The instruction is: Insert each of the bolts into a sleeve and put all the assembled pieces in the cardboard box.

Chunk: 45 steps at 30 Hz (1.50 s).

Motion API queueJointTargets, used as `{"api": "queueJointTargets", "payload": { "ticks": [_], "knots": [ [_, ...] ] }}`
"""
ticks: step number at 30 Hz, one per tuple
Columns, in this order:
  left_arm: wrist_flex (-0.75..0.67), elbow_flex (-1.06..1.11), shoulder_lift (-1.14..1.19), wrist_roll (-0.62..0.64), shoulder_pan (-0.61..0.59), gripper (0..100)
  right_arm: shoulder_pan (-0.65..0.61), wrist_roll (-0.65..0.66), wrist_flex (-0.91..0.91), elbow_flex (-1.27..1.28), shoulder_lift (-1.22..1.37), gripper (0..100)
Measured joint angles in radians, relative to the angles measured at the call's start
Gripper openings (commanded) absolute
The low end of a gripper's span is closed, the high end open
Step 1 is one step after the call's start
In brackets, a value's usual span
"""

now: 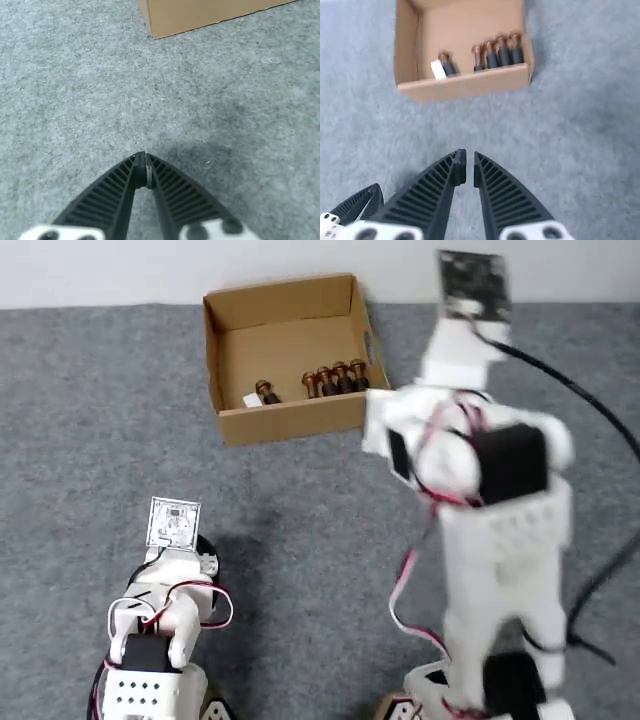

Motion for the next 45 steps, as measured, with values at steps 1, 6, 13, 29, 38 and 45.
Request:
{"api": "queueJointTargets", "payload": {
  "ticks": [1, 6, 13, 29, 38, 45],
  "knots": [
    [0.0, 0.0, 0.0, 0.0, 0.0, 0, 0.015, 0.0, 0.0, 0.02, -0.043, 0.9],
    [0.0, 0.0, 0.0, 0.0, 0.0, 0, 0.02, 0.0, 0.0, 0.18, -0.275, 0.9],
    [0.0, 0.0, 0.0, 0.0, 0.0, 0, 0.049, -0.002, -0.008, 0.588, -0.626, 0.9],
    [0.0, 0.0, 0.0, 0.0, 0.0, 0, 0.213, 0.23, -0.396, 1.697, -1.45, 0.9],
    [0.0, 0.0, 0.0, 0.0, 0.0, 0, 0.293, 0.293, -0.597, 2.045, -1.493, 0.9],
    [0.0, 0.0, 0.0, 0.0, 0.0, 0, 0.333, 0.293, -0.671, 2.167, -1.502, 1.1]
  ]
}}
